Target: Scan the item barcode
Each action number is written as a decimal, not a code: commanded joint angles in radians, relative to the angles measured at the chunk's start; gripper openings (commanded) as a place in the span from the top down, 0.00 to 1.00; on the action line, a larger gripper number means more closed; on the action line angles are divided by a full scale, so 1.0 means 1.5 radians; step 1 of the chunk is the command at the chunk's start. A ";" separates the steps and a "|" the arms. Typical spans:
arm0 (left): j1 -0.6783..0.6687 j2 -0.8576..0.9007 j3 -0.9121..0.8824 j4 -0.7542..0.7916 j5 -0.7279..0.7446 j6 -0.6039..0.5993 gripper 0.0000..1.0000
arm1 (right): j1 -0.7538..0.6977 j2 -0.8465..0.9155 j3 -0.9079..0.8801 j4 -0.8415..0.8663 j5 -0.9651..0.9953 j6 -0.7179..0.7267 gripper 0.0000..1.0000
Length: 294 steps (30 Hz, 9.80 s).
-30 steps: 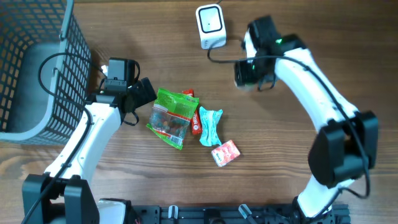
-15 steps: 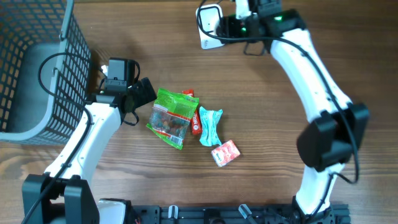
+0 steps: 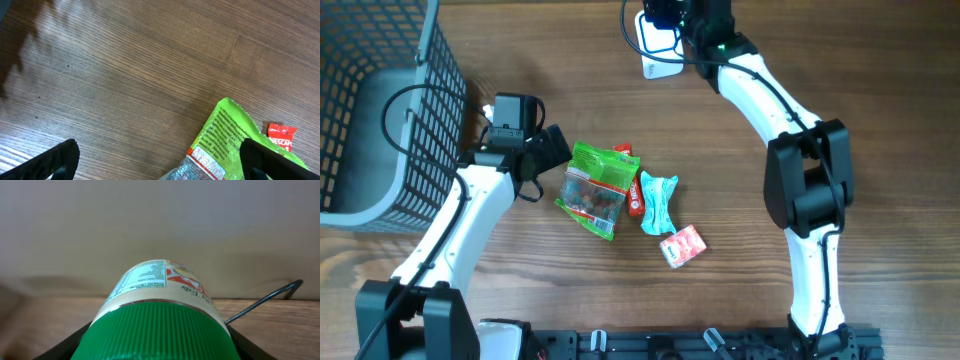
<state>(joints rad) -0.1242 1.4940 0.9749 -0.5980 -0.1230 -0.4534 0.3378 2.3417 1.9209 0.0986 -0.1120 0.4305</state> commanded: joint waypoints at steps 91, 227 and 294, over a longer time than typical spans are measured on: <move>-0.026 -0.016 0.000 0.102 0.458 -0.091 0.96 | -0.134 -0.372 -0.525 -0.535 -0.346 -0.182 0.96; -0.290 0.329 0.078 0.411 0.216 0.004 0.96 | -0.141 -0.345 -0.732 -0.207 -0.261 -0.113 0.96; -0.320 0.344 0.083 0.437 0.223 -0.017 0.96 | -0.141 -0.354 -0.696 -0.047 -0.217 -0.199 0.57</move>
<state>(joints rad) -0.5980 1.9976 1.1027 0.1005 0.1959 -0.4908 0.1226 1.7355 0.8665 -0.0048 -0.4438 0.1394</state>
